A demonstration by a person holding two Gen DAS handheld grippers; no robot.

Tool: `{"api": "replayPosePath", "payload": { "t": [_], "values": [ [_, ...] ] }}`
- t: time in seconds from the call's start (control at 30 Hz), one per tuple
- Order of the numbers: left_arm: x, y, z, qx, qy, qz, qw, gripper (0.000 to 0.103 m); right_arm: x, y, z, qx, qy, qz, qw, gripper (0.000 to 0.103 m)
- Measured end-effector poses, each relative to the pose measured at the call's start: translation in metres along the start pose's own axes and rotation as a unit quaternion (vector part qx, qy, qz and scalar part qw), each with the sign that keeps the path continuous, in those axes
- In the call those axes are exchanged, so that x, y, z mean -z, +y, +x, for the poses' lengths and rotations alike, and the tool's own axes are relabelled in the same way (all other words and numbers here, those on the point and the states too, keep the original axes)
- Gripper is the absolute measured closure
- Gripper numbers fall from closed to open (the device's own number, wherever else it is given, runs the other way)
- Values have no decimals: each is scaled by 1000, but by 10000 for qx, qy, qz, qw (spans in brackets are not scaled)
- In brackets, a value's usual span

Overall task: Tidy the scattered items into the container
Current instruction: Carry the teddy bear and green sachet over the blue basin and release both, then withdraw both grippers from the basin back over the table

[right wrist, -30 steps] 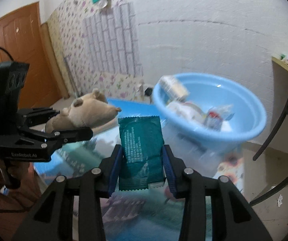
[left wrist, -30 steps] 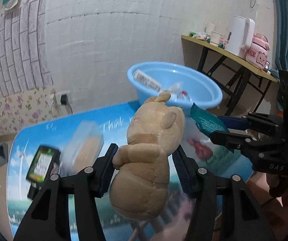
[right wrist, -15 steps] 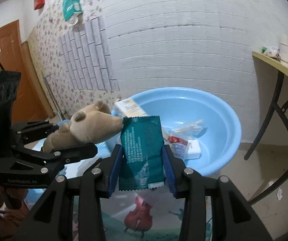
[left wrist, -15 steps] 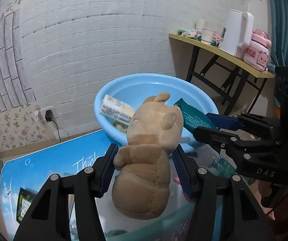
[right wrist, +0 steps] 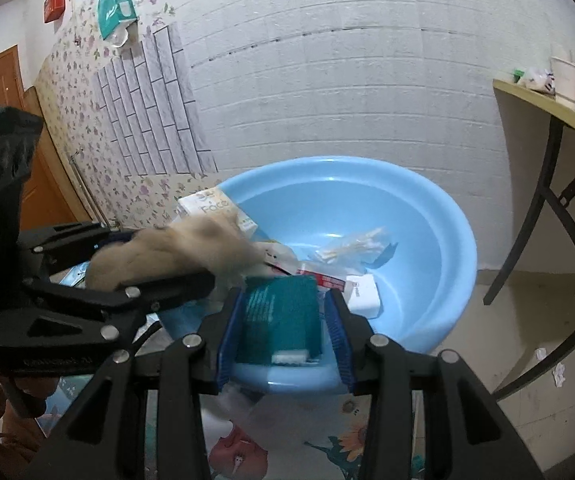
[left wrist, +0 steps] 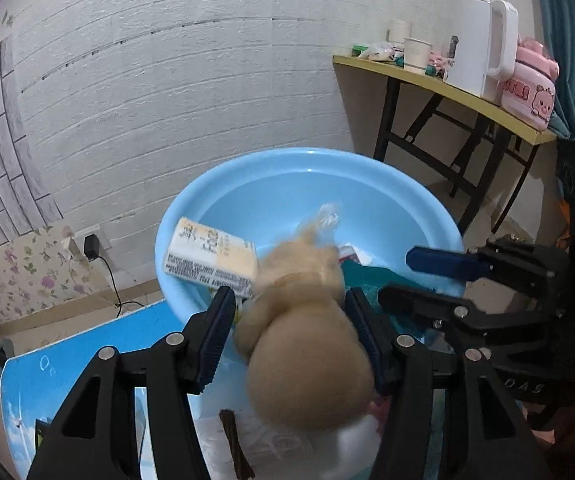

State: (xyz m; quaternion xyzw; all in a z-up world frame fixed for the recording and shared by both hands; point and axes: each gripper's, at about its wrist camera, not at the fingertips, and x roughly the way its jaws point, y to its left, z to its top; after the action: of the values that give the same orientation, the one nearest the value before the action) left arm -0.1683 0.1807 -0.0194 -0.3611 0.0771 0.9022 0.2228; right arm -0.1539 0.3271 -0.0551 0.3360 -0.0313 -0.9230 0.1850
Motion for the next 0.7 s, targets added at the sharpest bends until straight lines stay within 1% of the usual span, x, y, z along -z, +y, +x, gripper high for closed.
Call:
{"api": "replayPosePath", "payload": {
  "t": [0.07, 0.2, 0.4, 0.47, 0.53, 0.7],
  "values": [
    [-3, 0, -2, -10, -53, 11, 10000, 42, 1, -2, -1, 30, -19, 5, 10000, 61],
    [-7, 0, -10, 37, -155, -44, 9999, 42, 2, 0, -6, -1, -74, 19, 10000, 61],
    [-10, 5, -39, 56, -499, -151, 9986, 41, 3, 3, -20, 83, -199, -4, 9998, 61],
    [-8, 10, -52, -3, -613, -171, 9980, 38, 5, 3, -26, 123, -218, 12, 9997, 61],
    [-2, 18, -64, -91, -699, -234, 9972, 36, 8, 3, -31, 165, -203, 31, 9997, 60],
    [19, 40, -80, -346, -690, -417, 9961, 36, 17, 6, -40, 262, -119, 100, 9995, 60]
  ]
}}
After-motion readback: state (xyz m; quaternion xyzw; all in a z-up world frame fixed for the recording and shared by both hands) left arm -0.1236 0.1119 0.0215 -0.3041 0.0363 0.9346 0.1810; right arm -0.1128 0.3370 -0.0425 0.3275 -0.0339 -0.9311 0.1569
